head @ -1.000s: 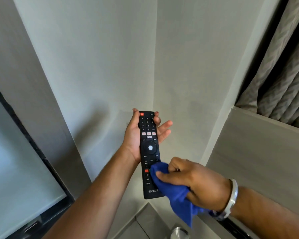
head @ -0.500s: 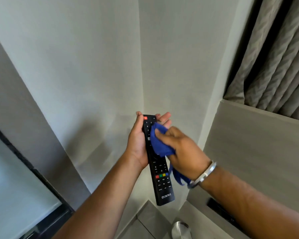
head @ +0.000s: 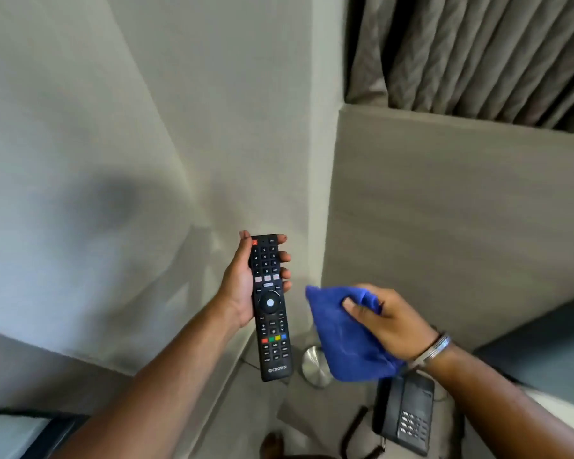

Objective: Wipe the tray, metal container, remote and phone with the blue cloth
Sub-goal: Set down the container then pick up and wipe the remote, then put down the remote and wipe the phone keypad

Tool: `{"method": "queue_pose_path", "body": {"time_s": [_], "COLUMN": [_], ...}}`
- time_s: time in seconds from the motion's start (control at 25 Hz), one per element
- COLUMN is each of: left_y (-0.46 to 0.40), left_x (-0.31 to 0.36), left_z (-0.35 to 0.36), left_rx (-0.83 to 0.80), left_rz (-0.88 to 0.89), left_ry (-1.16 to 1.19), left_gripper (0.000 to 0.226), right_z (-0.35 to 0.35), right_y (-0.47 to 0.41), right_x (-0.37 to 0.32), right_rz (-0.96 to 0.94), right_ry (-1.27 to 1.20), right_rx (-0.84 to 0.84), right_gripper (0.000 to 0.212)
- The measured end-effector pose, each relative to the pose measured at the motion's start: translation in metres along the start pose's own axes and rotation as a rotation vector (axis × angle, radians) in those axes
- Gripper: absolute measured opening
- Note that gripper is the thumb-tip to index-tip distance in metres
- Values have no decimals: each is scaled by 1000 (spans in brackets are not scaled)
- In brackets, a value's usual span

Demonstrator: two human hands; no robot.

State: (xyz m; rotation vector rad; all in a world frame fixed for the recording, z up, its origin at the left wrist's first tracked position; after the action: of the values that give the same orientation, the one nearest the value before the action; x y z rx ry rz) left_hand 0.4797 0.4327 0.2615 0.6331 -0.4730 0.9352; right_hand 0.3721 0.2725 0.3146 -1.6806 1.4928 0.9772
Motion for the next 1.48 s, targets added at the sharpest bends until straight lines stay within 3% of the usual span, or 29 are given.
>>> {"method": "queue_pose_path", "body": {"time_s": [0.12,0.28,0.4,0.52,0.68,0.84,0.96,1.08,1.24,1.36,1.48], "left_y": [-23,-62,-92,-137,-192,-216,-220,-222,-215,-206,-205], "left_x": [-53,-143,-217,-300,-421,-491,-508,-501,-487,-514,-559], "left_z": [-39,-75,-87,-110,-155,-208,-232,-234,-221,-162,-120], "left_rx": [61,107,100,94,51,108,137,162,222,-84,-301], "left_rz": [-110,-205,-248,-176,-155,-88,-15,112,206,324,149], "left_ry": [-93,-333,-430,-607,-848,-985,-1138,-1553,-1740,-1647,-1490], "left_gripper": [64,23,10,12,20,24,34,55,61,46,50], "right_z": [-24,-54,-57,-21,25,55,49,39,35,67,104], "right_y": [43,106,150,178,207,214,186,145,145,174,186], "right_x": [71,124,176,260,379,479,530,561,588,585,596], "right_rz": [375,472,633,818,849,839,740,590,690,714,679], "right_ry": [-454,-713,-356,-16,123,152,363,670,889,915,943], "right_rx": [221,431,469,271,48,-86,52,135,262,257,33], "right_gripper": [16,28,19,16,21,17,18,26,48,72,72]}}
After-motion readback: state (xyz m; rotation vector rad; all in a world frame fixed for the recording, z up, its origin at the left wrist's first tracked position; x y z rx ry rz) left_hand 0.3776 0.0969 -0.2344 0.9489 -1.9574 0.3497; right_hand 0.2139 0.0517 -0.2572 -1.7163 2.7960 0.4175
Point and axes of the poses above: each hand's wrist, its own y-axis away from the middle knuckle, its own z-axis out of the palm, x = y × z, the point moved 10 cm from there along -y, towards the middle knuckle, and after that the axes turned 15 degrees about y, right-handed, at the moved point
